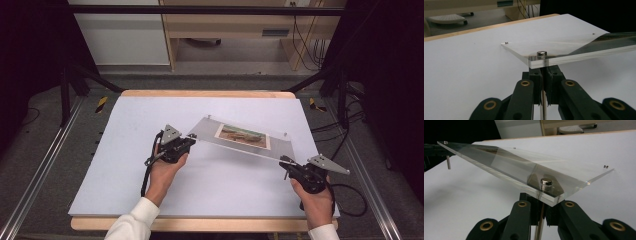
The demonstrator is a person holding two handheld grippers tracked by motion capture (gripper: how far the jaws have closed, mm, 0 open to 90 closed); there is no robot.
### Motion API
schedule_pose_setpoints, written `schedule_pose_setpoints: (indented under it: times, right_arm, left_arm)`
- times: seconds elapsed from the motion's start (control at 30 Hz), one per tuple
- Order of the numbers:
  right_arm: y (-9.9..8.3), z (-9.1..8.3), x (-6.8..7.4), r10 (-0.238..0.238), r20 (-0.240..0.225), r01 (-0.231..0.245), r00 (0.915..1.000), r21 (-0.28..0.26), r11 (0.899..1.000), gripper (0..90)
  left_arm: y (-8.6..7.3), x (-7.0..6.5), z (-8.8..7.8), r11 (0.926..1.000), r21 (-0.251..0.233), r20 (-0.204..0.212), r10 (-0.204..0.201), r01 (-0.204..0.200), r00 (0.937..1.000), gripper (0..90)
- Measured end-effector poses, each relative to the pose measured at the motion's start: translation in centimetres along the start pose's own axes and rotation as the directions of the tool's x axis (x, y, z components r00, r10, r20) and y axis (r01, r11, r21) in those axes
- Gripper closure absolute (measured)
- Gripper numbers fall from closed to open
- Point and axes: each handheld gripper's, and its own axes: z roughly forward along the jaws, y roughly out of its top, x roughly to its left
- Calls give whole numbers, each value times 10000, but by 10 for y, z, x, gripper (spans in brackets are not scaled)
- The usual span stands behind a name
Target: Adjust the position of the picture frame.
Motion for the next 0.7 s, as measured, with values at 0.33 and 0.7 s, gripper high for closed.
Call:
schedule_pose_setpoints:
  times: [0.33, 0.7]
  right_arm:
    - [16, 19, 13, -351, -421, 350, 9985, -45, 9994, 837]
    - [34, 44, 41, -792, -992, 781, 9919, -150, 9968, 836]
  left_arm:
    - [5, 14, -28, 9990, -395, -478, -207, 189, 9986, 845]
    - [6, 34, -66, 9963, -772, -1146, -454, 366, 9924, 846]
